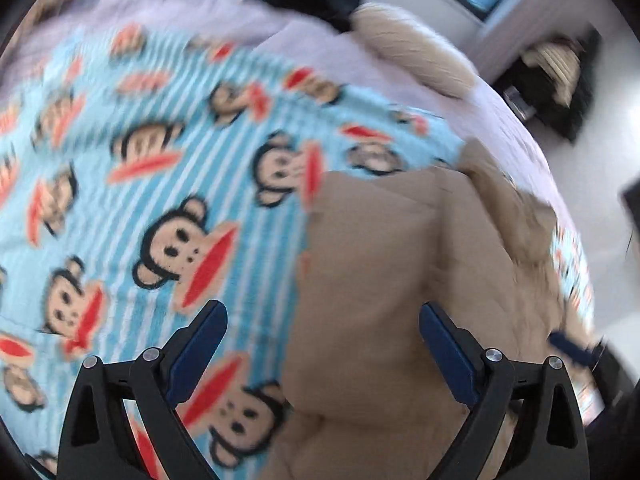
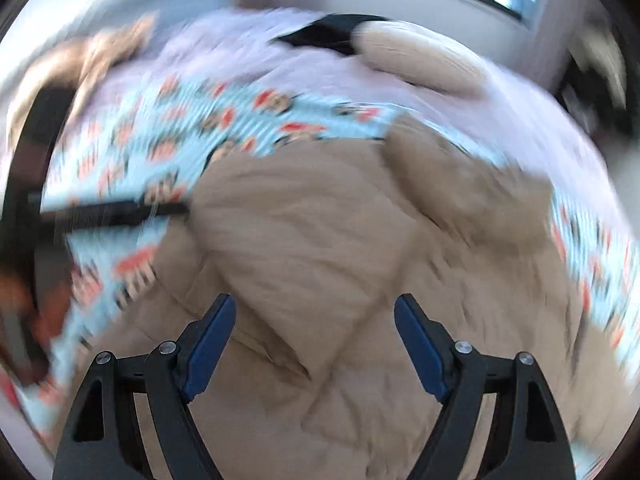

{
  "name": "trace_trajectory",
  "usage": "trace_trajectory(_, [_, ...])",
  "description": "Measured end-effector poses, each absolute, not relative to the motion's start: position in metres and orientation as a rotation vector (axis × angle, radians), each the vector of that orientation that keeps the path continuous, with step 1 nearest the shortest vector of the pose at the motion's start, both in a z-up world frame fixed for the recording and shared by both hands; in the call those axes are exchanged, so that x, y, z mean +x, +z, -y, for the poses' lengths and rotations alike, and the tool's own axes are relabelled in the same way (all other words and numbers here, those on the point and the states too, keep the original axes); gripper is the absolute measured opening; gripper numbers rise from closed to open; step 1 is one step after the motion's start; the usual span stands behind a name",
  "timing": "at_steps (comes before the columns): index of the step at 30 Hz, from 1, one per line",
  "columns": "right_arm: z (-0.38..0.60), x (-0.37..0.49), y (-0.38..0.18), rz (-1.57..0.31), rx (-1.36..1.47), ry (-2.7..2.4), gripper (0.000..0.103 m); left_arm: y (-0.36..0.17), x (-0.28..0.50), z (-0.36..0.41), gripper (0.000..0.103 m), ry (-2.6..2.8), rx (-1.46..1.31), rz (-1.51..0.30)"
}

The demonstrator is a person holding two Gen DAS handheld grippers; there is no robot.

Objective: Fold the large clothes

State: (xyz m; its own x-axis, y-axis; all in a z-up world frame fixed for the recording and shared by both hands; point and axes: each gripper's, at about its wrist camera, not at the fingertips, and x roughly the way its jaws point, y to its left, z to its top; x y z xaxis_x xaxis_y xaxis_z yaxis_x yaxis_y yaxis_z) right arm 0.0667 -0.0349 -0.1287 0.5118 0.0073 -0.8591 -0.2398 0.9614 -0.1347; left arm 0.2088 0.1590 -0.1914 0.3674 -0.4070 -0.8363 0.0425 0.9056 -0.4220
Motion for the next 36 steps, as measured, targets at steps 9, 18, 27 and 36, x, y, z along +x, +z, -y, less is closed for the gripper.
trace_trajectory(9, [0.059,0.091,-0.136,-0.939,-0.216,-0.071,0.008,-0.231,0.231,-0.141,0.046,-0.408,-0.498,-1.255])
trace_trajectory(18, [0.254,0.04,-0.197,-0.962,0.961,-0.215,0.007,-0.202,0.205,-0.068,0.044,-0.297,0.088,-1.08])
trace_trajectory(27, [0.28,0.003,-0.165,-0.985,0.874,-0.373,0.042,-0.153,0.194,-0.119,0.046,-0.251,-0.015,-1.024])
trace_trajectory(36, [0.249,0.051,-0.146,-1.013,0.518,-0.227,0.025,-0.203,0.197,-0.085,0.046,-0.231,0.027,-1.156])
